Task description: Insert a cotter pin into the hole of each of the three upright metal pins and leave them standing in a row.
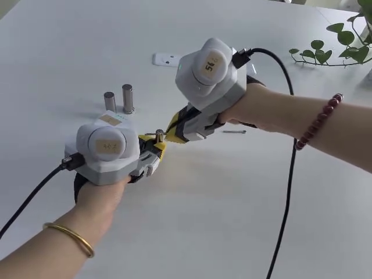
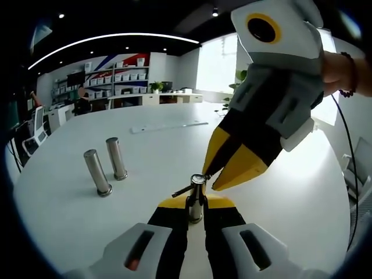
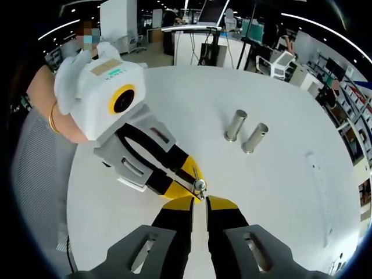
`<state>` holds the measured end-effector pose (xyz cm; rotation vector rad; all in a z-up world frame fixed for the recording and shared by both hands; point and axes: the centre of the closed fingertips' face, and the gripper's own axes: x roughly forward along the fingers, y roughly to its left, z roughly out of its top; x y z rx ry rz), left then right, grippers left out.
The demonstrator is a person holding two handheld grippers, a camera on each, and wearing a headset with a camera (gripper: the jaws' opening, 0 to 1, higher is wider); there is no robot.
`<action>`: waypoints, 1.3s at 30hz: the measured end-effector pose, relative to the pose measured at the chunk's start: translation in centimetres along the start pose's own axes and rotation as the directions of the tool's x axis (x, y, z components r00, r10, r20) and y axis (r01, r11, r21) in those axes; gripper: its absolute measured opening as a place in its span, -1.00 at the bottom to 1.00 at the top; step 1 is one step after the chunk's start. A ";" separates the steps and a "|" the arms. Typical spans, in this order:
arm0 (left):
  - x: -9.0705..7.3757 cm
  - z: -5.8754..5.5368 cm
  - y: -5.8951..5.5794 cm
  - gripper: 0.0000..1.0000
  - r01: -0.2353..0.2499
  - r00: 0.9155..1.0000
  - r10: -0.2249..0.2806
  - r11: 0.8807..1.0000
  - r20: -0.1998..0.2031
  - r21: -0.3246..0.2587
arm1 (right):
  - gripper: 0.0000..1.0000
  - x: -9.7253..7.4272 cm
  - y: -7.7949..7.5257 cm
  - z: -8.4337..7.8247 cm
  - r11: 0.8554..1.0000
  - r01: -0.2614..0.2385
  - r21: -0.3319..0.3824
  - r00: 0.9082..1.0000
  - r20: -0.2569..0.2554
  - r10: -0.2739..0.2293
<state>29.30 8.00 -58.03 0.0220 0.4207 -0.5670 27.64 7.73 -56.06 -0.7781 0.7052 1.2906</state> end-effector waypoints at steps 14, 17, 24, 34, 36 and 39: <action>0.2 -0.2 0.1 -0.85 -0.010 1.000 0.010 1.000 -0.003 -0.023 | -0.88 0.3 0.1 1.6 0.999 -0.014 0.029 0.996 0.084 0.012; 0.2 -0.2 0.1 -0.85 -0.010 1.000 0.010 1.000 -0.004 -0.025 | -0.89 0.6 0.2 1.5 1.000 -0.016 0.018 0.997 0.074 0.014; 0.3 -0.2 0.1 -0.85 -0.002 1.000 0.002 1.000 -0.008 -0.025 | -0.91 0.6 0.1 1.5 0.999 -0.019 0.036 0.997 0.076 0.017; -0.4 -0.2 0.9 -0.86 0.002 1.000 -0.001 1.000 -0.023 0.014 | -0.93 1.2 0.1 2.7 1.000 -0.004 0.010 0.997 0.079 0.003; -0.6 -0.1 1.4 -0.86 0.001 1.000 -0.001 1.000 -0.019 -0.003 | -0.93 1.3 0.1 3.1 1.000 0.000 0.009 0.997 0.082 0.000; -0.9 -0.1 2.0 -0.86 -0.001 1.000 0.001 1.000 -0.025 -0.010 | -0.93 1.6 0.1 3.7 1.000 0.005 0.020 0.996 0.092 -0.007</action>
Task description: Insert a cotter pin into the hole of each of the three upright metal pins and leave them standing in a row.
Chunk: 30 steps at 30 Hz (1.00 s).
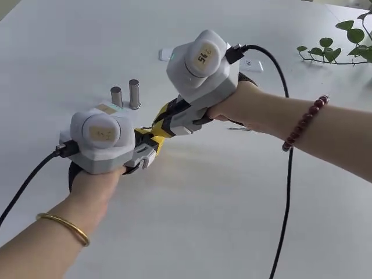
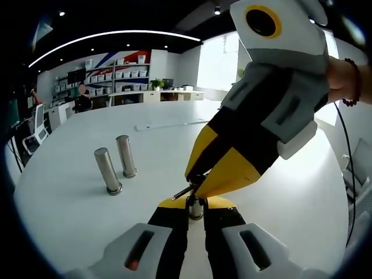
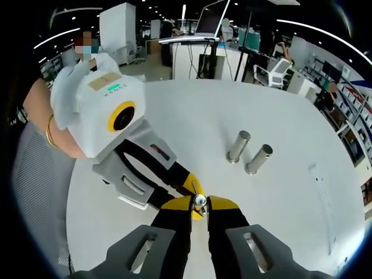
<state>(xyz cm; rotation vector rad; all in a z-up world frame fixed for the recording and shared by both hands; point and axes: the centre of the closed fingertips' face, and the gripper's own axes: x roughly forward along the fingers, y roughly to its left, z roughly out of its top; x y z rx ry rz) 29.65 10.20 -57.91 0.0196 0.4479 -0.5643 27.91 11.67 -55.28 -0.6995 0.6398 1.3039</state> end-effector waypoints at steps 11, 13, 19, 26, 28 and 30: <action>-1.4 -0.4 2.8 -0.86 -0.039 0.999 0.039 0.999 -0.019 0.013 | -0.93 2.0 -0.1 2.3 0.999 0.024 0.047 0.999 0.031 -0.026; -1.5 -0.4 3.1 -0.86 -0.045 0.999 0.045 0.999 -0.022 0.013 | -0.93 2.3 -0.2 2.5 0.998 0.028 0.062 0.999 0.031 -0.030; -1.7 -0.5 4.0 -0.86 -0.054 0.998 0.054 0.999 -0.022 0.004 | -0.93 2.9 -0.8 3.1 0.996 0.022 0.088 0.999 0.043 -0.026; -1.7 -0.5 4.4 -0.86 -0.059 0.998 0.059 0.998 -0.016 -0.008 | -0.92 3.3 -0.7 3.5 0.998 0.033 0.057 0.999 0.038 -0.035; -1.7 -0.5 4.5 -0.85 -0.056 0.998 0.056 0.998 -0.014 -0.013 | -0.92 3.3 -0.8 3.5 0.997 0.036 0.066 0.999 0.038 -0.038; -1.7 -0.5 4.5 -0.85 -0.053 0.999 0.052 0.998 -0.012 -0.017 | -0.92 3.3 -0.8 3.5 0.996 0.036 0.079 0.999 0.038 -0.039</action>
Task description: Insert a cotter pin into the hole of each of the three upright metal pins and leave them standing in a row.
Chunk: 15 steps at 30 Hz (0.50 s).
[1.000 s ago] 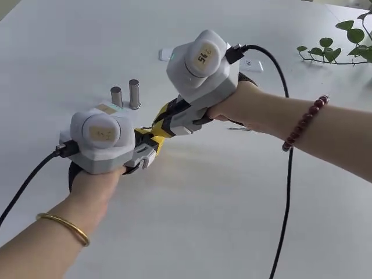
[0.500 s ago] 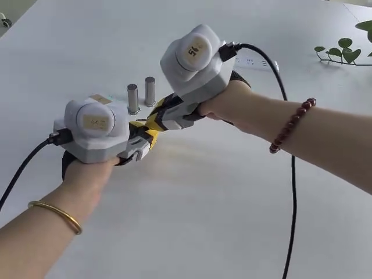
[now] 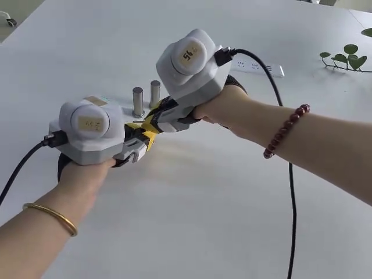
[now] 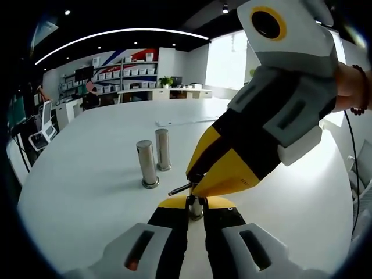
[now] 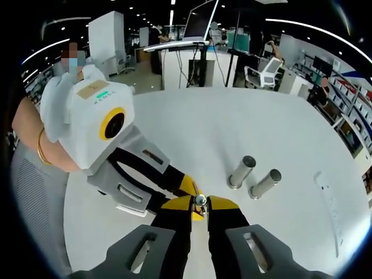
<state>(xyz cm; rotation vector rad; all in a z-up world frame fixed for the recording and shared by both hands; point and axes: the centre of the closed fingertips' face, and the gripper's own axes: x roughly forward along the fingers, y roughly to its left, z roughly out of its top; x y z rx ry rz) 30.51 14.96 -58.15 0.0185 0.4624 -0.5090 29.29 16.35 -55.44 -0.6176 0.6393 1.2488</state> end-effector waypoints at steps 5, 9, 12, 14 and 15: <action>0.1 -0.1 -0.1 -0.85 0.002 1.000 -0.002 1.000 -0.006 0.007 | -0.92 -0.1 0.1 -0.1 1.000 0.000 -0.002 1.000 -0.009 0.000; 0.1 -0.4 -0.1 -0.85 -0.003 1.000 0.004 1.000 -0.022 0.014 | -0.91 -0.1 0.1 -0.2 1.000 -0.003 -0.024 1.000 -0.015 0.002; 0.1 -0.8 -0.1 -0.85 -0.005 0.999 0.006 1.000 -0.033 0.013 | -0.90 -0.2 0.1 -0.5 0.999 0.002 -0.054 1.000 -0.026 -0.004; 0.1 -0.9 -0.1 -0.84 -0.005 0.999 0.005 1.000 -0.038 0.012 | -0.90 -0.2 0.1 -0.5 0.999 0.000 -0.038 1.000 -0.022 -0.001; 0.1 -0.9 -0.1 -0.84 -0.006 0.999 0.006 1.000 -0.037 0.013 | -0.90 -0.2 0.0 -0.5 0.999 0.001 -0.035 1.000 -0.021 -0.002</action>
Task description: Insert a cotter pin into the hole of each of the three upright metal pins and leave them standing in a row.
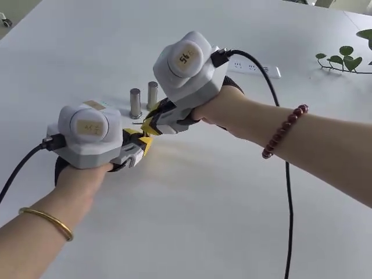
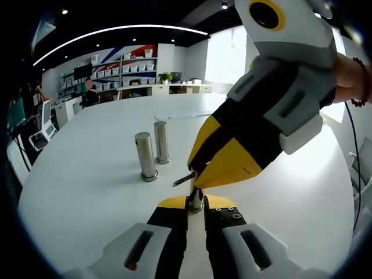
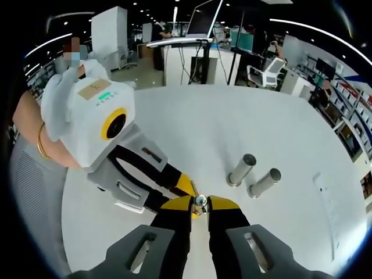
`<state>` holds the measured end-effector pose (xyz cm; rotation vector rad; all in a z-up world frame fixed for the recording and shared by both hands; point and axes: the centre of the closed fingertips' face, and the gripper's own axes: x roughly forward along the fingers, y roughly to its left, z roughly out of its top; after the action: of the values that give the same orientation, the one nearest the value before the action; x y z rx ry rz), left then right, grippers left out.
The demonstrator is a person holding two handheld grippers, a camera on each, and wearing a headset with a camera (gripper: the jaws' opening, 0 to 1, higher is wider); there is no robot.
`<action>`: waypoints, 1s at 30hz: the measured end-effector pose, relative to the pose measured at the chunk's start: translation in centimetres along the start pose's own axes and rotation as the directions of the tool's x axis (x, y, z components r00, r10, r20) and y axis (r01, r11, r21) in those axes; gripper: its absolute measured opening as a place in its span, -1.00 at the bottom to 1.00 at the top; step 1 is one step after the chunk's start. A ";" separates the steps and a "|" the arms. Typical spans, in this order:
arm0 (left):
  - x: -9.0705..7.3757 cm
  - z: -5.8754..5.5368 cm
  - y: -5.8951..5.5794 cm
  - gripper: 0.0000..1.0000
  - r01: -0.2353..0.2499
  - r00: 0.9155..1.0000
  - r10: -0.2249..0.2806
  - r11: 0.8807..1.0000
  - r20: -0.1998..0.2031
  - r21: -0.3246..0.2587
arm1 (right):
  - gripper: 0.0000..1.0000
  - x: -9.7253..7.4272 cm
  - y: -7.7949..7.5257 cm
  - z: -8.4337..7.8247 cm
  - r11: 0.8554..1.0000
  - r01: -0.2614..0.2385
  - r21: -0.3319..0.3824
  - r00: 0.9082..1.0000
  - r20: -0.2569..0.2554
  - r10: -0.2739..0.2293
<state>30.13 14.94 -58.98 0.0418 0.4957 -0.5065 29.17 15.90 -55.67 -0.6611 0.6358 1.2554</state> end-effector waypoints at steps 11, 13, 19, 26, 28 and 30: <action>-0.3 -0.1 0.2 -0.72 -0.011 1.000 0.011 1.000 -0.012 0.001 | -0.91 0.3 -0.1 -0.1 0.997 0.008 0.074 1.000 0.008 -0.009; -0.5 -0.5 0.3 -0.64 -0.021 0.999 0.021 1.000 -0.028 0.004 | -0.91 0.3 0.0 -0.3 0.997 0.009 0.076 1.000 0.006 -0.009; -1.1 -0.8 0.5 -0.53 -0.033 0.999 0.033 0.999 -0.038 -0.006 | -0.90 0.3 -0.2 -0.2 0.993 0.021 0.117 1.000 0.013 -0.022; -2.1 0.1 0.6 -0.43 -0.035 0.999 0.035 0.999 -0.021 -0.010 | -0.70 -0.5 -0.3 0.4 0.974 -0.012 0.227 0.997 0.083 -0.007; -2.5 0.4 0.5 -0.39 -0.033 0.999 0.033 0.999 -0.014 -0.012 | -0.68 -1.0 -0.6 0.4 0.972 -0.006 0.234 0.996 0.091 -0.016; -2.8 0.8 0.1 -0.32 -0.009 1.000 0.009 1.000 -0.008 -0.023 | -0.68 -1.7 -1.2 0.8 0.969 0.008 0.248 0.992 0.121 -0.039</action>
<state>28.43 16.16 -56.98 0.0240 0.5086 -0.4919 30.11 15.20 -53.75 -0.3791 0.6646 1.1623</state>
